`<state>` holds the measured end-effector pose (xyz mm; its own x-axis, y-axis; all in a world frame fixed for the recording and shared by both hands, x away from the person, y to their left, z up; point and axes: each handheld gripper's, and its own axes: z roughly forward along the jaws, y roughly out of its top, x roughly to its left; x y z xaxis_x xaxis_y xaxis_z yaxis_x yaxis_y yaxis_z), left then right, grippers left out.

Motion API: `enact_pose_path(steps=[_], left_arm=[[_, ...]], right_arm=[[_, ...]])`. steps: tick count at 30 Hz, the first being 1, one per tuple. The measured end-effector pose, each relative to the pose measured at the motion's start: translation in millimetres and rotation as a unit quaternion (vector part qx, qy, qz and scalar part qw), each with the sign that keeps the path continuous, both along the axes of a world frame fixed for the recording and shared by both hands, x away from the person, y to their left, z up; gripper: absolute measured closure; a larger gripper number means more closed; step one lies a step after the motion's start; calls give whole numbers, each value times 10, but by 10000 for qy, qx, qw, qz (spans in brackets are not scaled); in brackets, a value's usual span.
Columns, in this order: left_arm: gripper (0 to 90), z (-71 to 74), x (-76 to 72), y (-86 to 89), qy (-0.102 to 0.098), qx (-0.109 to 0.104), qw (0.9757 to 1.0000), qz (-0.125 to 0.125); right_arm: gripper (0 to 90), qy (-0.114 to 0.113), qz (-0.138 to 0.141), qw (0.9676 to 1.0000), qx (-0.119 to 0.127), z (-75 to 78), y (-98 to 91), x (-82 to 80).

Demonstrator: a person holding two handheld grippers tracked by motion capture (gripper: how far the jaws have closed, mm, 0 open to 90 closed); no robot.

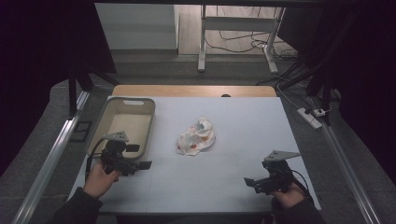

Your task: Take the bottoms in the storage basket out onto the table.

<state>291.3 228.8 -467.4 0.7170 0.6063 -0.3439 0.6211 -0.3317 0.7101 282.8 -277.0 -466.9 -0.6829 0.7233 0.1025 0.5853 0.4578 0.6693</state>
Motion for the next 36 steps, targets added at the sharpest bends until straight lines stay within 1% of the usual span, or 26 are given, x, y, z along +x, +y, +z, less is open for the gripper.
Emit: enact_pose_path(steps=[6,19,27,36], left_arm=[[0,-16,-52,62,13,-26,10000,92],[0,-72,-168,172,66,2,9998,196],[0,-70,-240,253,-50,-89,9995,309],[0,-32,-326,324,-179,-31,9988,457]], right_arm=[[10,2,12,10000,-9,0,1,1],[10,11,10,10000,-18,0,3,0],[10,10,3,10000,-29,-1,5,0],[10,9,5,10000,-40,-2,5,-2]])
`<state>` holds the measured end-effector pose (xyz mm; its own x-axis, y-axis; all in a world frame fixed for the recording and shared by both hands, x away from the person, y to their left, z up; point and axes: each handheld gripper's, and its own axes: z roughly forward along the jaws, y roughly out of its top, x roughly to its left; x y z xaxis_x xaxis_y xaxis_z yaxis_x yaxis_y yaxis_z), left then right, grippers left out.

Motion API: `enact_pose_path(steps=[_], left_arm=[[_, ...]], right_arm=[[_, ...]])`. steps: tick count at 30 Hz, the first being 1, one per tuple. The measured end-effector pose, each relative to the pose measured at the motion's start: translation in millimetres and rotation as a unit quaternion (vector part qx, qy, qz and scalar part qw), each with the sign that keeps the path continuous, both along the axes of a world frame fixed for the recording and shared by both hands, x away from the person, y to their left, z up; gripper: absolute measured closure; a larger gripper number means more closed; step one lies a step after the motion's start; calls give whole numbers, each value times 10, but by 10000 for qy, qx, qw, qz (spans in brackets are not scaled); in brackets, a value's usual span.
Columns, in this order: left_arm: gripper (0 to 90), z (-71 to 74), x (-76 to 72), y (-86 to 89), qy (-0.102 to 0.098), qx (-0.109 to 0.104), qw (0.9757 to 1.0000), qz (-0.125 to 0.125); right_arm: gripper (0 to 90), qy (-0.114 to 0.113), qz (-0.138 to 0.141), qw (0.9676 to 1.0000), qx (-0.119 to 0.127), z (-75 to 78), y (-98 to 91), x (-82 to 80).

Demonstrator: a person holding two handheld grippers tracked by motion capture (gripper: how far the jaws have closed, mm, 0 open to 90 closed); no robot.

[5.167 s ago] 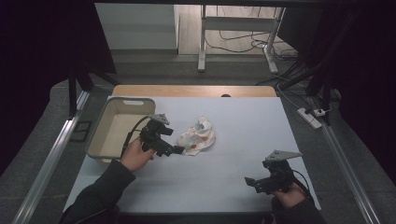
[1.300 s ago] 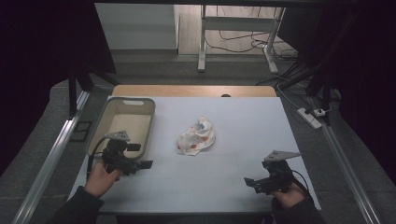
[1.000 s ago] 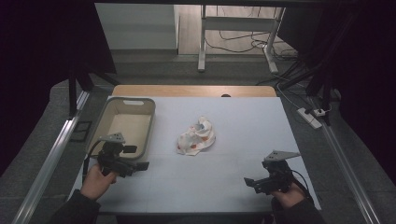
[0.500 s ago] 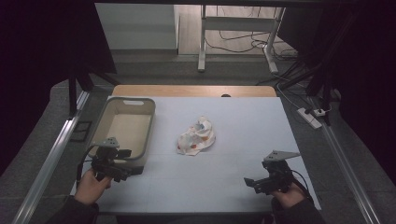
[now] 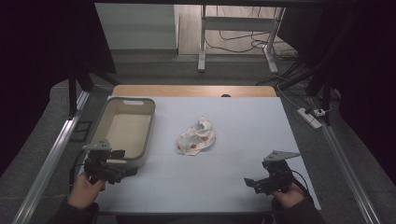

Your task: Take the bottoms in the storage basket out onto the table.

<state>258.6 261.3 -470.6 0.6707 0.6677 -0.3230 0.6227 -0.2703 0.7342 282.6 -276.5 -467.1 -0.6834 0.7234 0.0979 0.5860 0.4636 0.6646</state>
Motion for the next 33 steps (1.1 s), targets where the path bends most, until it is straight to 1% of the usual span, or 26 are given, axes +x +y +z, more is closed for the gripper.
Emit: enact_pose_path(steps=[4,9,21,29,31,33], left_arm=[[0,7,-56,56,-20,2,10000,92],[0,-28,-126,122,51,83,9998,192],[0,-119,-247,275,201,63,9989,410],[0,-157,-322,386,240,67,9980,580],[0,-168,-337,407,254,66,9978,615],[0,-177,-349,427,270,69,9976,633]], right_arm=[[10,9,-5,10000,-3,-1,0,2],[10,3,-14,10000,-8,-2,3,1],[10,4,-10,10000,-7,-1,1,4],[11,1,-12,10000,-15,0,-1,1],[31,-8,-34,10000,-10,1,1,-2],[31,-8,-30,10000,-16,1,3,-1]])
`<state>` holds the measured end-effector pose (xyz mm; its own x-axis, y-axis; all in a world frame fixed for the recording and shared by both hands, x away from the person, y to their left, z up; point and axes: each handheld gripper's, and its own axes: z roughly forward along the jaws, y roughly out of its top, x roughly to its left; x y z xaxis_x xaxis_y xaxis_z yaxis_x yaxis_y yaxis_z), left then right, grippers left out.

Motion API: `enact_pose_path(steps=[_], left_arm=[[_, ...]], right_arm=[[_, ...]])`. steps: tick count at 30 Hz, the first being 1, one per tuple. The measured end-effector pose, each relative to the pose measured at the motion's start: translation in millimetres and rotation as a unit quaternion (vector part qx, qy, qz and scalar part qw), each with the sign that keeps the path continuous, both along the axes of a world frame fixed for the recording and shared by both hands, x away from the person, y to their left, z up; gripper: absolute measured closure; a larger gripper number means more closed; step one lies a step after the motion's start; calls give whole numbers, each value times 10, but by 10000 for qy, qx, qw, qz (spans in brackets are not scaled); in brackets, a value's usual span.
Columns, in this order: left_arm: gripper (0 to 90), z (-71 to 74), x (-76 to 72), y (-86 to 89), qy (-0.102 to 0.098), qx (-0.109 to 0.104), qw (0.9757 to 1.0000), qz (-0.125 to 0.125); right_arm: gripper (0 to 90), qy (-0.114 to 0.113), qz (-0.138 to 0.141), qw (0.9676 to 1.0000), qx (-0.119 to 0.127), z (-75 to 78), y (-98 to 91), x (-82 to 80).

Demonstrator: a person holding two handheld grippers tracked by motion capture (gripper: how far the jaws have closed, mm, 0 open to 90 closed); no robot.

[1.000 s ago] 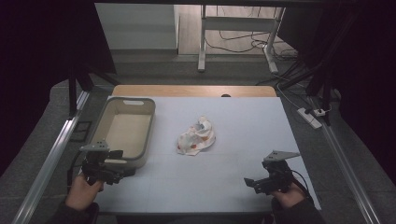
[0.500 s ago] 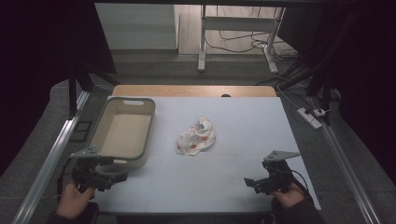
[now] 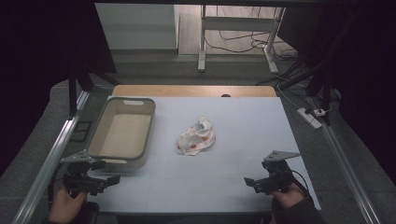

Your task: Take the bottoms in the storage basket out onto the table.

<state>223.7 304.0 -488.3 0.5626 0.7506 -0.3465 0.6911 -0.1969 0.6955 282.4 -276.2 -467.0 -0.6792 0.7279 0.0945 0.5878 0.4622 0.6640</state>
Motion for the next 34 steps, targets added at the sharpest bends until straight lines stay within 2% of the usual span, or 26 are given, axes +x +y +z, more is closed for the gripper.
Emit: enact_pose_path(steps=[13,19,29,34], left_arm=[[0,-5,-45,95,54,75,9998,151],[0,-3,-62,87,92,227,9996,134],[0,0,-178,102,165,364,9991,161],[0,5,-182,114,176,292,9993,167]], right_arm=[[26,1,-117,9999,75,4,-33,-28],[18,-6,-170,9998,142,9,-57,-40],[18,-10,-195,9998,36,8,-38,-35],[18,-32,-219,9998,-22,3,-33,-34]])
